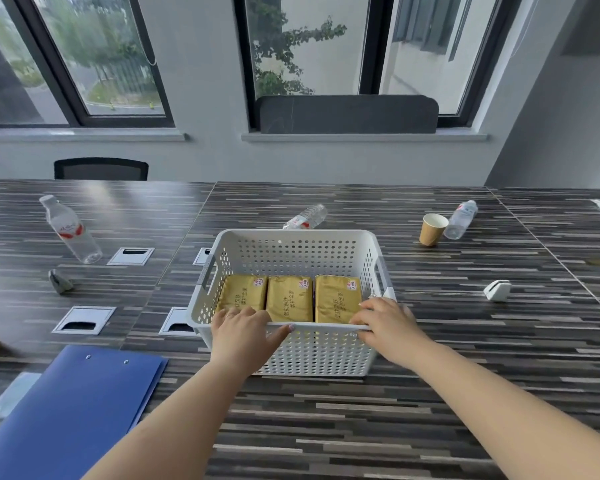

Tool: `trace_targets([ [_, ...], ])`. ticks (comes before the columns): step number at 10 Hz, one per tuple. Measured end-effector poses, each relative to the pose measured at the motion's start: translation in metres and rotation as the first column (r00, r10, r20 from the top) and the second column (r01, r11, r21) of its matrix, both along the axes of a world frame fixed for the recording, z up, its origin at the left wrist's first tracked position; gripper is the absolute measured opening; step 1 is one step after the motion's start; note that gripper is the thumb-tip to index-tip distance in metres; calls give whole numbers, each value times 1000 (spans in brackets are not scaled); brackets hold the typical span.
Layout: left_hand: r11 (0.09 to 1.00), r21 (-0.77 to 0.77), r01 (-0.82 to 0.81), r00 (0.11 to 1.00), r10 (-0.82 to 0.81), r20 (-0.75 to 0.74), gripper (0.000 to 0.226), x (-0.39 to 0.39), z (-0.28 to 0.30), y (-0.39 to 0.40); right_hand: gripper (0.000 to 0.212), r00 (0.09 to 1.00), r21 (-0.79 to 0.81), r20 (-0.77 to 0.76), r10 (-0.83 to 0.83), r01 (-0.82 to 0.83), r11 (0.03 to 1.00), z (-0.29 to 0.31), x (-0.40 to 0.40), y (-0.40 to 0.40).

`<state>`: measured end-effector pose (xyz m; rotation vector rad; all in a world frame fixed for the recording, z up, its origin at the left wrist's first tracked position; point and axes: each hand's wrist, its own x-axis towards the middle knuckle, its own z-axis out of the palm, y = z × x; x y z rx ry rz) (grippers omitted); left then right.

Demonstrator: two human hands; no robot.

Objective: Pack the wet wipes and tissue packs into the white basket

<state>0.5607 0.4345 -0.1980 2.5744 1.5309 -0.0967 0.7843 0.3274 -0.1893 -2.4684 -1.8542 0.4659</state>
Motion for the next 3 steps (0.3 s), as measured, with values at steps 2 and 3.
trace_targets([
  [2,970,-230,73,958,-5,285,59,-1,33,12,66,999,-4,-32,-12,12,1000,45,-18,17],
  [3,956,-273,106,845,58,532,54,3,55,16,69,987,164,-160,1,26,986,76,-30,31],
])
